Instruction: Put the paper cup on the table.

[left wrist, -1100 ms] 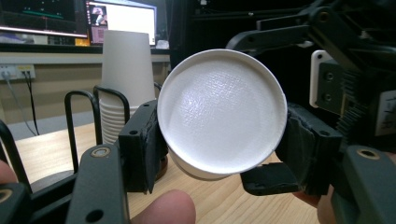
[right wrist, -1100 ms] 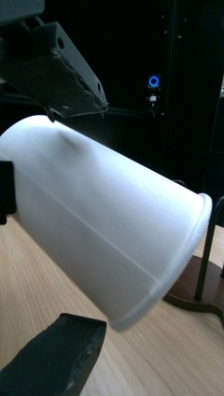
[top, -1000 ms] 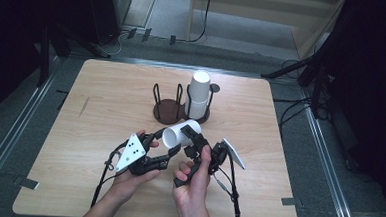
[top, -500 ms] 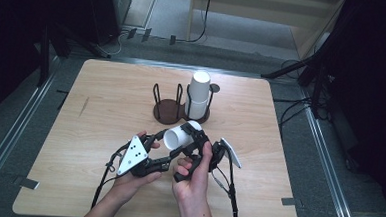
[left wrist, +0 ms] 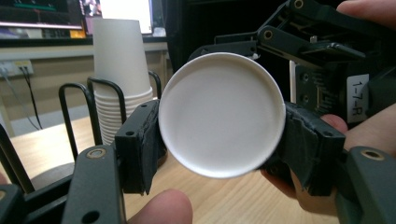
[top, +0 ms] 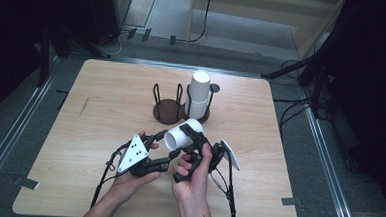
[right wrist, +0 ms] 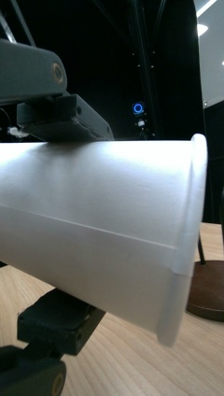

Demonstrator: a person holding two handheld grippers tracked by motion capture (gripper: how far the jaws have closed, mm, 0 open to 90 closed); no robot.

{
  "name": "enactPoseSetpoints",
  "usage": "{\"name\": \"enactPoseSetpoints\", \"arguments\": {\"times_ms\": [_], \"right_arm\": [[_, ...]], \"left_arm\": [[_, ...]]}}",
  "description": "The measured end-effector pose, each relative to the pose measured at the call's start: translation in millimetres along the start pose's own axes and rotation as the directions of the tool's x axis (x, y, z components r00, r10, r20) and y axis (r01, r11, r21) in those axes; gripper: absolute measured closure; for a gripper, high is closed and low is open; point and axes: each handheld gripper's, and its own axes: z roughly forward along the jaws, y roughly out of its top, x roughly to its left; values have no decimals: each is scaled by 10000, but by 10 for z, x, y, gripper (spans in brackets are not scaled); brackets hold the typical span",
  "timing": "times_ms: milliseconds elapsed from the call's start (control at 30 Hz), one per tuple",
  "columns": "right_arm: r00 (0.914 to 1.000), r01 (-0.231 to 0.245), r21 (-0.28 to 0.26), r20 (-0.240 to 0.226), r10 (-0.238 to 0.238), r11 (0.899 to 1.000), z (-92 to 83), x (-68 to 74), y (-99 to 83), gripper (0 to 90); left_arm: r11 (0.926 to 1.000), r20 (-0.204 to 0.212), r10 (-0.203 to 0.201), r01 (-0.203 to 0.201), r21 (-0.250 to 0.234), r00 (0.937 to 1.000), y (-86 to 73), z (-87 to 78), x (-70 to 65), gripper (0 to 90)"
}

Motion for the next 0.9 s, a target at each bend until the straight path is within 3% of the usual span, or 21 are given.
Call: {"name": "enactPoseSetpoints", "arguments": {"times_ms": [67, 100, 167, 300, 367, 400, 433, 500, 533, 567, 600, 667, 900], "right_arm": [[9996, 252, -211, -112, -254, 9995, -20, 17, 10, 278], [9976, 689, -501, -40, -692, 9964, -43, 30, 27, 281], [9967, 808, -577, -57, -813, 9951, -53, 37, 32, 282], [9874, 1583, -972, 77, -1583, 9826, -89, 84, 65, 283], [9800, 1988, -1179, 231, -1975, 9729, -113, 111, 85, 284], [9686, 2484, -1469, 461, -2442, 9575, -141, 149, 104, 284], [9686, 2484, -1469, 461, -2442, 9575, -141, 149, 104, 284], [9577, 2878, -1619, 543, -2827, 9439, -160, 176, 115, 284], [9464, 3228, -1704, 612, -3170, 9310, -174, 193, 122, 284], [9413, 3376, -1743, 660, -3311, 9250, -185, 213, 121, 284], [9296, 3685, -1858, 701, -3618, 9109, -187, 220, 128, 284], [9154, 4024, -1952, 820, -3940, 8944, -195, 242, 132, 284], [8214, 5703, -2373, 1680, -5450, 7864, -215, 302, 151, 286]], "left_arm": [[9998, 75, -88, 87, 165, 9999, 9, 0, 9, 296], [9997, 97, -123, 121, 203, 9999, 10, -2, 14, 254], [9990, 90, -244, 240, 389, 9997, 15, -5, 30, 233], [9970, 78, -457, 451, 635, 9989, 20, -17, 60, 172], [9959, 91, -552, 544, 716, 9984, 23, -23, 69, 159], [9949, 52, -573, 566, 840, 9983, 27, -26, 74, 138], [9949, 52, -573, 566, 840, 9983, 27, -26, 74, 136], [9937, 74, -646, 636, 921, 9979, 28, -33, 81, 133], [9933, 68, -647, 638, 960, 9979, 27, -38, 84, 132], [9929, 78, -685, 674, 978, 9976, 27, -41, 88, 132], [9926, 73, -705, 694, 995, 9975, 27, -45, 92, 132], [9923, 48, -729, 721, 1007, 9973, 28, -56, 102, 131], [9920, -117, -848, 856, 928, 9963, 53, -115, 167, 132]]}}
